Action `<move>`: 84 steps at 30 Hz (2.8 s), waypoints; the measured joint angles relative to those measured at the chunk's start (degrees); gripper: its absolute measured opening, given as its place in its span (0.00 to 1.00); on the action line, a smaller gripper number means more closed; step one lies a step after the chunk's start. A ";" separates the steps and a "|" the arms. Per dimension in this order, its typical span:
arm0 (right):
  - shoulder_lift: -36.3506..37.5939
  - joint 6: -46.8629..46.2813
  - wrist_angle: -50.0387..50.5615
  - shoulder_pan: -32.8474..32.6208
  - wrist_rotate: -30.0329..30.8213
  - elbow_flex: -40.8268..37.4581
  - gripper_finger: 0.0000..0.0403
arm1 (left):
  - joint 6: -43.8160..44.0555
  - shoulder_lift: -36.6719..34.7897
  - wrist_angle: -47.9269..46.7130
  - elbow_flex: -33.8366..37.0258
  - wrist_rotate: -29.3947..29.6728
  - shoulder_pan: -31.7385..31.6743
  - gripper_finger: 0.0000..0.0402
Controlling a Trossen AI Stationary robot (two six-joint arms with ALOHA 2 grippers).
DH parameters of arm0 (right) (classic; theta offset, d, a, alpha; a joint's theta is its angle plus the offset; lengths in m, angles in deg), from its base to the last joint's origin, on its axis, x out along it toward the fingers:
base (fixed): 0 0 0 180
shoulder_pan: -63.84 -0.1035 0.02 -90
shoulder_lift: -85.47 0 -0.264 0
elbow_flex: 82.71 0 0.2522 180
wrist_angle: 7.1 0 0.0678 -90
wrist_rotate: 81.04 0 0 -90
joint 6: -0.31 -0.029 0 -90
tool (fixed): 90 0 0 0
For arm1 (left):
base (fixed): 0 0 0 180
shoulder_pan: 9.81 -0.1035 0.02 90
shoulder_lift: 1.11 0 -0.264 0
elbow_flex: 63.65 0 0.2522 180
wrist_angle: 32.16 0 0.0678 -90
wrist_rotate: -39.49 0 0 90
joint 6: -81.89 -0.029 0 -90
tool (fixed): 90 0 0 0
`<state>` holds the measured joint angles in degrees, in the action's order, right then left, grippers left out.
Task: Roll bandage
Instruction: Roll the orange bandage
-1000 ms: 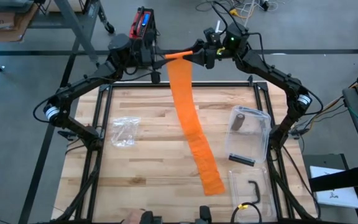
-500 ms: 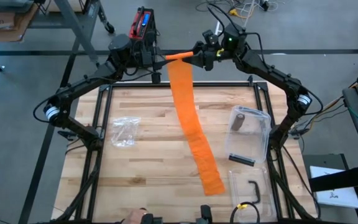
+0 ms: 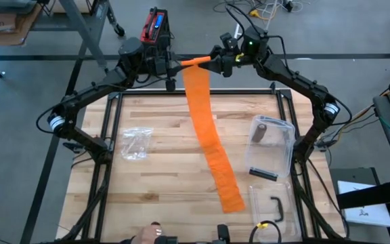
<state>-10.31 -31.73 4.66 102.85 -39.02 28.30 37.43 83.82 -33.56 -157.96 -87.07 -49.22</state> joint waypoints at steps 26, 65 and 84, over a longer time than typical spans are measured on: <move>0.00 2.93 -0.22 -0.13 1.68 0.00 0.27 | 13.56 0.00 -0.39 -0.33 -0.04 0.21 0.35; 0.00 22.10 -0.35 -0.13 1.25 0.00 0.22 | 48.02 -0.31 -7.67 -2.99 3.52 -0.05 0.51; 0.00 29.07 -0.39 -0.17 0.89 0.00 0.22 | 48.43 -0.24 -6.34 -2.99 -1.49 -0.01 0.37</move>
<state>-10.31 -2.66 4.26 102.67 -38.13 28.30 85.85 83.58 -39.89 -160.96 -88.56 -49.22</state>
